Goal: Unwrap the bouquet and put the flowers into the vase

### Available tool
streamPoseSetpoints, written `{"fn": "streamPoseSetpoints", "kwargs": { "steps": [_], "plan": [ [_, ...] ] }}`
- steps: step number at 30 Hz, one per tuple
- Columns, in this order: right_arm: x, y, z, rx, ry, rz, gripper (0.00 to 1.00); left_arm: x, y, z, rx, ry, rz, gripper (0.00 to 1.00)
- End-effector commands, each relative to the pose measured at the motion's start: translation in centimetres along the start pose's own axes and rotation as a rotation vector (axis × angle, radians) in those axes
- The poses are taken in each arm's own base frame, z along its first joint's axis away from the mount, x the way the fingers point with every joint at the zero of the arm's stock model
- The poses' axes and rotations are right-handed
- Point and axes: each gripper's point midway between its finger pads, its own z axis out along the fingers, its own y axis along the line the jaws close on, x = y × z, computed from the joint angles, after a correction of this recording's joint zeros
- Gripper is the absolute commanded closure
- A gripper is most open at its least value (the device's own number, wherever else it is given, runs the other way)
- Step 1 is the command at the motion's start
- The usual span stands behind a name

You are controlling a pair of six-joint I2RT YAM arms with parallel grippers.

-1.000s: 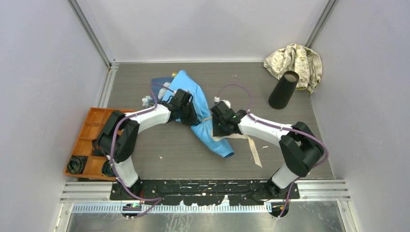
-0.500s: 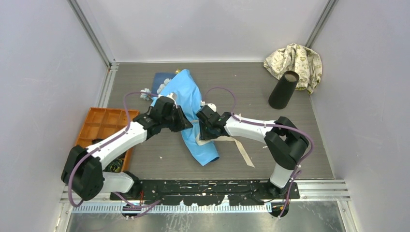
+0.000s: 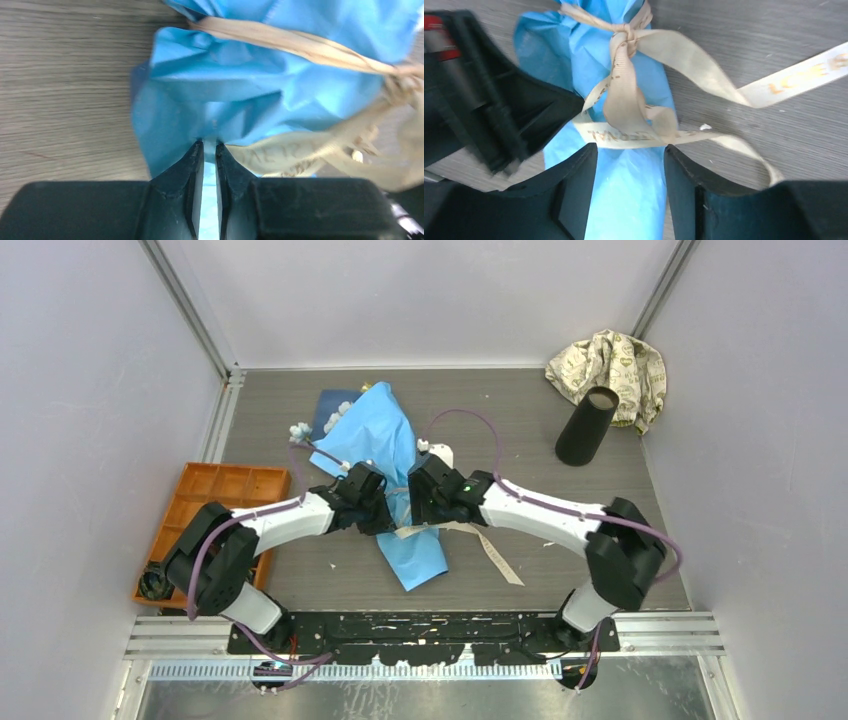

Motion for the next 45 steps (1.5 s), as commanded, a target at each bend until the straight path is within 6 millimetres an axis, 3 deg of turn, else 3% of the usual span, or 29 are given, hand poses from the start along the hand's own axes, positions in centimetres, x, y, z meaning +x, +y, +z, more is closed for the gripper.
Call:
{"fn": "streamPoseSetpoints", "kwargs": {
  "steps": [1, 4, 8, 12, 21, 28, 38, 45],
  "plan": [
    [-4.3, -1.3, -5.3, 0.044, -0.193, 0.012, 0.41, -1.4, 3.4, 0.5, -0.174, -0.076, 0.015, 0.84],
    [-5.2, -2.4, -6.3, 0.077, -0.25, 0.031, 0.37, -1.2, 4.7, 0.7, -0.231, -0.074, 0.021, 0.85],
    [-5.1, -3.8, -4.3, 0.098, -0.198, 0.093, 0.36, -0.8, 5.7, 0.9, -0.269, -0.06, 0.026, 0.85],
    [-5.3, -3.3, -2.3, -0.002, -0.172, 0.18, 0.37, -0.6, 6.2, 0.7, -0.288, -0.064, 0.029, 0.85],
    [-7.2, -2.8, 0.0, -0.307, -0.095, 0.482, 0.37, -0.4, 6.6, 0.6, -0.286, -0.065, 0.034, 0.85],
    [-8.1, -2.5, 2.3, -0.412, -0.077, 0.55, 0.36, -0.3, 6.4, 0.8, -0.273, -0.052, 0.042, 0.85],
    [-5.9, -3.2, 7.2, -0.481, -0.027, 0.509, 0.36, -0.3, 6.0, 0.7, -0.26, -0.052, 0.05, 0.85],
    [-4.3, -2.7, 7.0, -0.571, -0.008, 0.55, 0.41, -0.3, 6.1, 0.7, -0.262, -0.051, 0.051, 0.85]
  ]
}}
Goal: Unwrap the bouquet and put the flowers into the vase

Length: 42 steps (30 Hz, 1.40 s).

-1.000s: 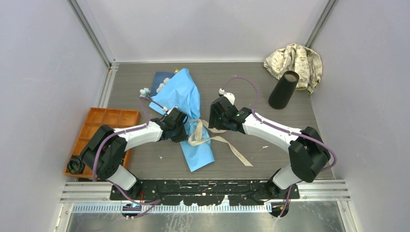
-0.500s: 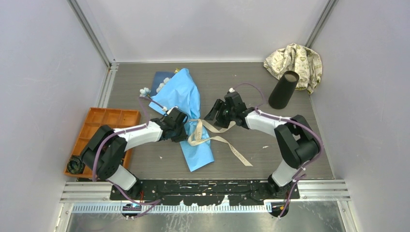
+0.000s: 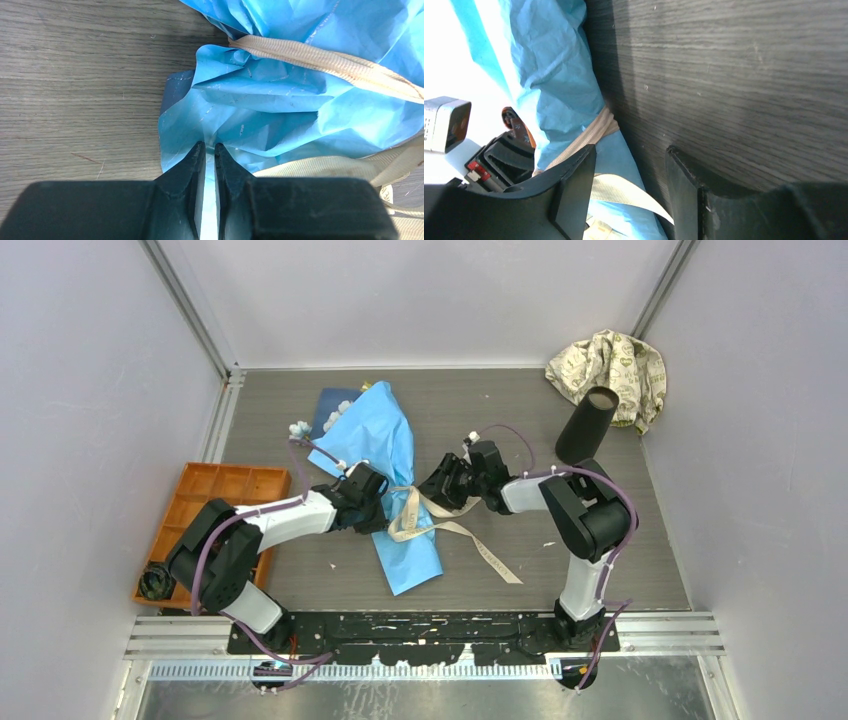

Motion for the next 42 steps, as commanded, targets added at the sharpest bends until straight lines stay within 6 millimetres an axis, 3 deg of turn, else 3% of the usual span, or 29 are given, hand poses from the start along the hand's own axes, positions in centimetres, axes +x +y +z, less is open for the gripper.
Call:
{"fn": "streamPoseSetpoints", "kwargs": {
  "steps": [1, 9, 14, 25, 34, 42],
  "plan": [
    [0.8, 0.6, -0.5, -0.075, 0.012, 0.007, 0.41, 0.8, 2.8, 0.4, -0.099, 0.017, 0.031, 0.85],
    [0.8, -0.5, -3.5, -0.061, -0.043, 0.018, 0.38, 0.9, 2.5, 0.3, -0.089, 0.024, 0.033, 0.85],
    [1.7, -0.7, -4.4, -0.087, -0.033, 0.027, 0.38, 0.9, 2.2, 0.5, -0.084, 0.033, 0.032, 0.86],
    [1.7, -0.3, -5.4, -0.131, -0.074, 0.061, 0.38, 0.9, 2.1, 0.4, -0.08, 0.039, 0.032, 0.86],
    [1.0, 2.2, -6.8, -0.27, -0.129, 0.094, 0.36, 0.9, 1.9, 0.3, -0.07, 0.036, 0.035, 0.86],
    [1.8, 2.4, -5.9, -0.295, -0.051, 0.087, 0.37, 1.1, 2.0, 0.5, -0.07, 0.042, 0.036, 0.86]
  ]
}}
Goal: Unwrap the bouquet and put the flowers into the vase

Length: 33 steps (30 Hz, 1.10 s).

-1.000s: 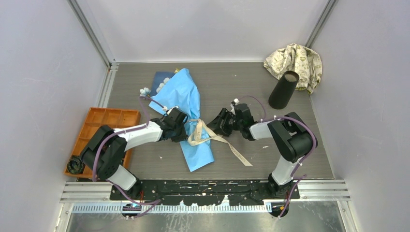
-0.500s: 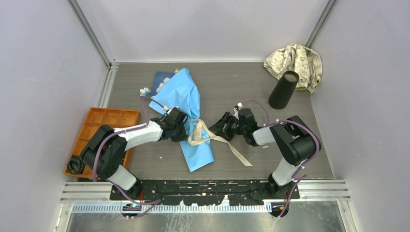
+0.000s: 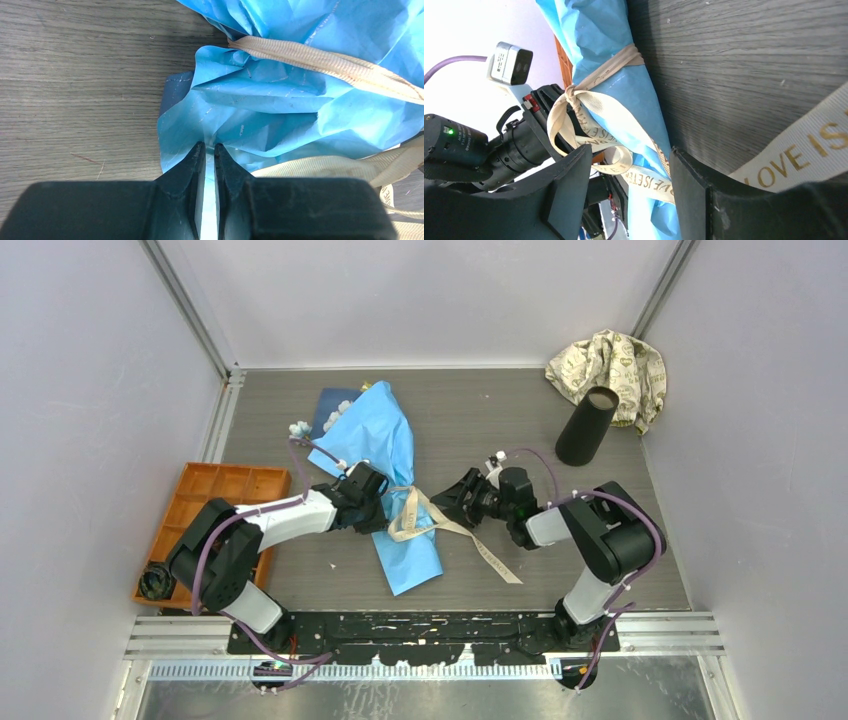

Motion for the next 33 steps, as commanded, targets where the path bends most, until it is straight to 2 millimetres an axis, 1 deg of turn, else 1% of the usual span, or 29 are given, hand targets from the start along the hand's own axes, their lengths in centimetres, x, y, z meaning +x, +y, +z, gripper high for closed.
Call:
{"fn": "streamPoseSetpoints", "kwargs": {
  "steps": [1, 3, 5, 8, 11, 12, 16, 20, 22, 25, 27, 30, 31, 32, 33],
  "plan": [
    [-0.3, 1.9, 0.7, -0.085, 0.035, -0.037, 0.38, 1.1, 2.0, 0.6, -0.071, 0.036, 0.032, 0.86],
    [-0.1, 1.7, 1.0, -0.09, 0.051, -0.034, 0.4, 1.1, 2.0, 0.6, -0.071, 0.037, 0.033, 0.86],
    [0.1, 1.5, 1.4, -0.087, 0.067, -0.033, 0.45, 1.1, 2.0, 0.6, -0.071, 0.037, 0.033, 0.86],
    [0.5, 1.3, 1.7, -0.082, 0.088, -0.043, 0.57, 1.1, 2.0, 0.6, -0.071, 0.037, 0.033, 0.86],
    [0.7, 1.1, 1.8, -0.072, 0.093, -0.051, 0.66, 1.1, 2.1, 0.6, -0.074, 0.037, 0.032, 0.86],
    [0.7, 1.1, 1.8, -0.069, 0.09, -0.052, 0.71, 1.1, 2.1, 0.6, -0.074, 0.037, 0.033, 0.86],
    [0.3, 1.9, 1.6, -0.064, 0.082, -0.077, 0.83, 1.2, 2.1, 0.8, -0.078, 0.04, 0.033, 0.86],
    [-0.6, 3.0, 1.0, -0.011, 0.055, -0.139, 0.95, 1.3, 2.3, 0.8, -0.084, 0.044, 0.034, 0.86],
    [-1.3, 4.2, 0.3, 0.015, 0.027, -0.183, 0.99, 1.3, 2.4, 0.8, -0.088, 0.042, 0.034, 0.86],
    [-2.8, 6.6, -1.7, 0.071, -0.036, -0.285, 0.99, 1.3, 2.6, 1.0, -0.095, 0.044, 0.035, 0.86],
    [-3.9, 8.8, -3.5, 0.102, -0.089, -0.356, 0.99, 1.5, 2.7, 1.1, -0.1, 0.049, 0.036, 0.86],
    [-5.4, 12.2, -6.7, 0.156, -0.166, -0.448, 0.99, 1.7, 2.6, 1.4, -0.097, 0.058, 0.035, 0.86],
    [-5.6, 12.7, -7.7, 0.176, -0.184, -0.471, 0.99, 1.7, 2.6, 1.5, -0.096, 0.06, 0.034, 0.86],
    [-6.2, 14.4, -8.6, 0.169, -0.215, -0.501, 0.99, 1.8, 2.6, 1.6, -0.096, 0.062, 0.033, 0.86],
    [-6.4, 15.3, -9.5, 0.172, -0.236, -0.522, 0.99, 1.9, 2.7, 1.7, -0.097, 0.065, 0.033, 0.86]
  ]
}}
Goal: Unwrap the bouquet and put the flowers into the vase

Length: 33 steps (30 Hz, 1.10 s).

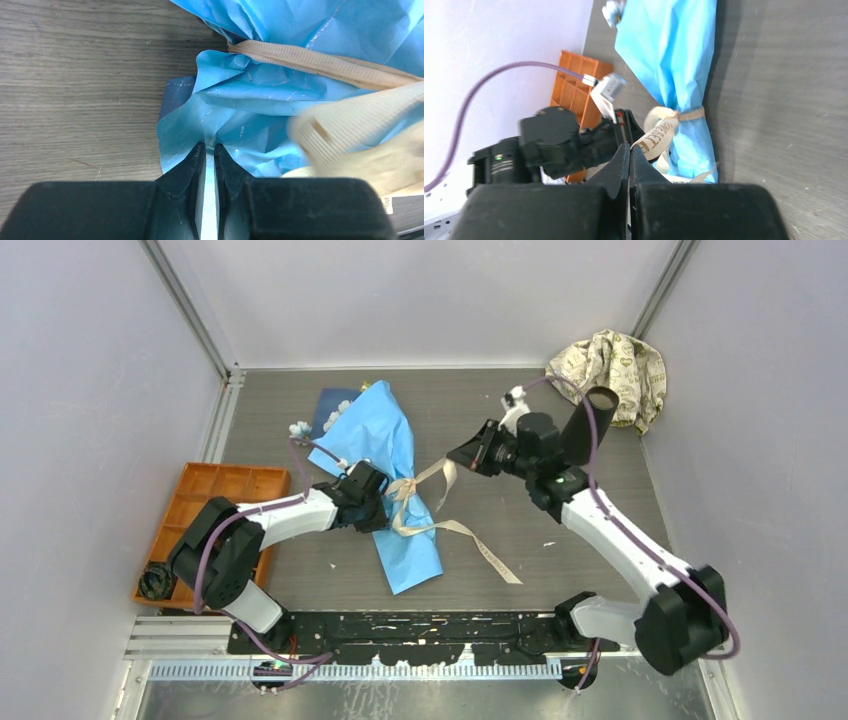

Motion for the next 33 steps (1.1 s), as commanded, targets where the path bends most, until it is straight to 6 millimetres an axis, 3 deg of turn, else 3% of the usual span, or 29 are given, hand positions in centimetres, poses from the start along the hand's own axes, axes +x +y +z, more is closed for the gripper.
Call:
{"fn": "streamPoseSetpoints", "kwargs": {
  "steps": [1, 13, 18, 27, 33],
  "plan": [
    [-3.1, 1.5, -4.4, 0.128, -0.08, -0.154, 0.99, 1.9, 2.8, 1.6, -0.098, 0.062, 0.029, 0.86],
    [-9.6, 7.1, -13.8, 0.198, -0.337, -0.321, 0.99, 2.1, 3.2, 1.9, -0.114, 0.067, 0.035, 0.86],
    [-11.8, 8.5, -18.1, 0.25, -0.465, -0.36, 0.99, 2.2, 3.2, 2.2, -0.115, 0.074, 0.035, 0.86],
    [-12.6, 6.6, -21.0, 0.395, -0.537, -0.364, 0.98, 1.7, 2.4, 1.9, -0.099, 0.074, 0.052, 0.87],
    [-12.6, 4.1, -20.5, 0.515, -0.517, -0.335, 0.75, -1.8, 0.3, -2.5, -0.091, -0.027, 0.131, 0.86]
  ]
}}
